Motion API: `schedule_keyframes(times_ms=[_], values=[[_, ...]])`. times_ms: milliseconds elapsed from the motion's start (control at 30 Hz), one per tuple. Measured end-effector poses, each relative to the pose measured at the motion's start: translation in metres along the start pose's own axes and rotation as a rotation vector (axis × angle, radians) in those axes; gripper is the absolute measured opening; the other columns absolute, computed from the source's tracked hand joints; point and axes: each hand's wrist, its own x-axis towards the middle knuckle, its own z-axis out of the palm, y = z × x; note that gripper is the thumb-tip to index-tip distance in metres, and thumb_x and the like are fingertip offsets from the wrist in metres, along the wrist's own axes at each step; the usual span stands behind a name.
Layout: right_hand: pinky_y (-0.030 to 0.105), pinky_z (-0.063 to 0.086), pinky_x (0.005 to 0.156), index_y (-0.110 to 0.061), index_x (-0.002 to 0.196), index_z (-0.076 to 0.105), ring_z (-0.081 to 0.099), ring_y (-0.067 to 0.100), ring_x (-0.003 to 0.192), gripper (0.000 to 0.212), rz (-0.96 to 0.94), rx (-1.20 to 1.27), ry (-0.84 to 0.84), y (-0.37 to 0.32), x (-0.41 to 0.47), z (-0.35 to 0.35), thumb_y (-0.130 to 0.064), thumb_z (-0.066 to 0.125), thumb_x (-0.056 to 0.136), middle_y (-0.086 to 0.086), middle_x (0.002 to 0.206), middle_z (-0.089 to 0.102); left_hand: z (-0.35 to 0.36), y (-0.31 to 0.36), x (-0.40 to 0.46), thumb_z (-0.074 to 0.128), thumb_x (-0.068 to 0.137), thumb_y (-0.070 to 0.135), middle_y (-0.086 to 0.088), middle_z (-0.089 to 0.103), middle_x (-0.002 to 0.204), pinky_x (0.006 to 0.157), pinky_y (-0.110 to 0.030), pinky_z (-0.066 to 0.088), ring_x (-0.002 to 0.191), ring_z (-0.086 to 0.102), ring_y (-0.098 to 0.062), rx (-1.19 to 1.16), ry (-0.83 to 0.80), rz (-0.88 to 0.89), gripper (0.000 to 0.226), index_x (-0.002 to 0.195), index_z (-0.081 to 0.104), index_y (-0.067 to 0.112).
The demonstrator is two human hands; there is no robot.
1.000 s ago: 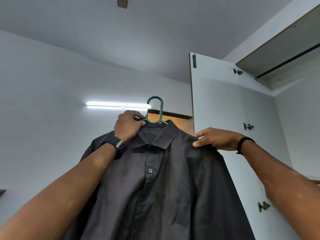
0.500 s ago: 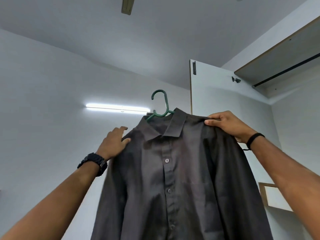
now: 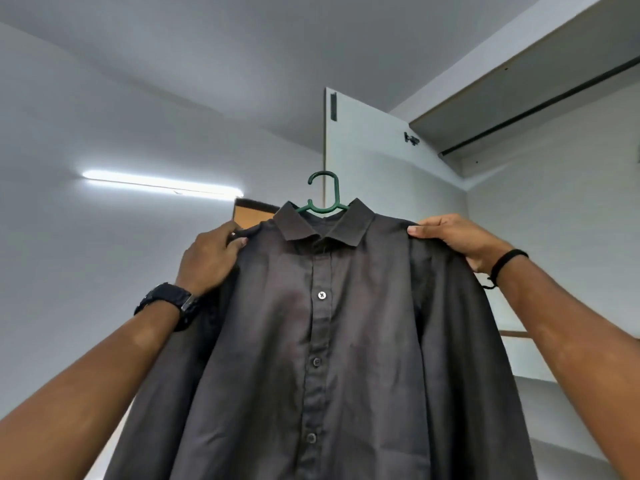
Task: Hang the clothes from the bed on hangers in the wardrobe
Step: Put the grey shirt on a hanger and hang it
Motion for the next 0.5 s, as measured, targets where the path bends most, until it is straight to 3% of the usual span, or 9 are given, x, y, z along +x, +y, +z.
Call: schedule_keyframes(times_ms=[133,300,400,500], values=[[0.019,0.053,0.056,-0.007,0.082,0.071,0.064,0.013,0.060,0.008,0.042,-0.132,0.114,0.049,-0.003,-0.030,-0.014,0.069,0.086,0.006,0.074,0.070,0.083,0.009,-0.012,0.048,0.098,0.023,-0.012,0.065,0.113,0.079,-0.040,0.046,0.101,0.058,-0.034,0.001,-0.090,0.000,0.018,0.111,0.059,0.019],[0.022,0.052,0.065,-0.002,0.089,0.072,0.063,0.014,0.068,0.016,0.120,-0.298,0.182,0.134,-0.008,-0.103,-0.018,0.069,0.087,0.010,0.082,0.070,0.228,0.035,-0.033,0.046,0.098,0.015,-0.019,0.062,0.098,0.068,-0.042,0.044,0.090,0.058,-0.041,-0.060,-0.176,0.017,0.009,0.095,0.052,0.009],[0.022,0.050,0.065,-0.003,0.085,0.070,0.063,0.012,0.068,0.019,0.180,-0.360,0.212,0.193,-0.003,-0.162,-0.022,0.069,0.086,0.010,0.081,0.069,0.336,0.060,-0.046,0.045,0.093,0.004,-0.020,0.062,0.100,0.075,-0.048,0.046,0.091,0.058,-0.042,-0.139,-0.238,0.009,0.016,0.106,0.053,0.006],[0.031,0.047,0.075,0.002,0.090,0.067,0.061,0.017,0.076,0.026,0.261,-0.417,0.205,0.243,0.008,-0.221,-0.025,0.067,0.088,0.013,0.087,0.068,0.429,0.094,-0.049,0.043,0.083,-0.008,-0.017,0.062,0.106,0.084,-0.047,0.045,0.098,0.057,-0.038,-0.272,-0.284,-0.055,0.033,0.110,0.054,0.007]])
